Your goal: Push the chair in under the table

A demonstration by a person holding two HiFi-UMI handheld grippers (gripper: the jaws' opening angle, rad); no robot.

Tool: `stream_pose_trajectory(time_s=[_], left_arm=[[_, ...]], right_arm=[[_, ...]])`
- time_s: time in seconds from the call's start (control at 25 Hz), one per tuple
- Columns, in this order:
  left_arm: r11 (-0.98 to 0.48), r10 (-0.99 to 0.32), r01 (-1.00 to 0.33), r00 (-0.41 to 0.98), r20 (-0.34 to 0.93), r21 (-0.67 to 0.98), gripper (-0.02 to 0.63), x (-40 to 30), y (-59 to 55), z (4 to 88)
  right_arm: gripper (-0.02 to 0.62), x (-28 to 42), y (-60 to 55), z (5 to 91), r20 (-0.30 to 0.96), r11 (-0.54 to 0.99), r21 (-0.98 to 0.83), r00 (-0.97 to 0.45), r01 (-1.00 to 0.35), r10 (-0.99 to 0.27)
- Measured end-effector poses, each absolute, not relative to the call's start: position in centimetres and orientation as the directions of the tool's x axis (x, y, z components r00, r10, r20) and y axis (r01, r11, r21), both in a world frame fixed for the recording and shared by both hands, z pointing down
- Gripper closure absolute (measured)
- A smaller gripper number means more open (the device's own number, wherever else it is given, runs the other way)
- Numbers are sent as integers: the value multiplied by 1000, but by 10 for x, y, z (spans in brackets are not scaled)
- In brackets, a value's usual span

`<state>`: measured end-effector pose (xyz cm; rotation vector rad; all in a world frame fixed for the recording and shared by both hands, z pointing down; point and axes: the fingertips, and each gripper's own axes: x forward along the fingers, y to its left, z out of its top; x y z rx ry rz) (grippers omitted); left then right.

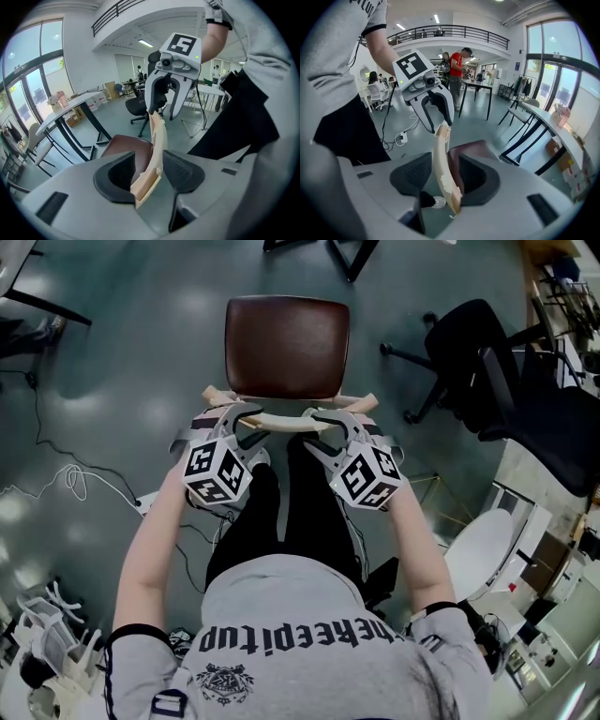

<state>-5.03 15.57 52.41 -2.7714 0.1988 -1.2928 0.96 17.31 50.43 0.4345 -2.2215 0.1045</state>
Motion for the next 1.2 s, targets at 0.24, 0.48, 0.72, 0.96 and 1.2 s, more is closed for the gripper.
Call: stream_pose_trajectory(time_s=[0.24,0.48,0.72,0.96,1.2], left_arm=[[-991,-129,-42,593,795,-129,414,-56,156,544],[-992,-112,-12,559,822,-127,410,-56,160,562],[-993,-103,-2,521,848,-119,410,-60,161,578],[-994,-91,3,505,858,-107,397,-60,162,585],[-992,-96,27,483,871,-124,393,-60,161,590]], right_arm=[[396,16,174,528,805,951,95,-540,-293,-247],[391,27,179,551,846,966,108,-488,-237,-214],[388,33,182,564,867,971,112,-457,-210,-199],[387,35,184,577,886,977,109,-429,-181,-178],[416,33,180,582,883,977,109,-433,-184,-180]])
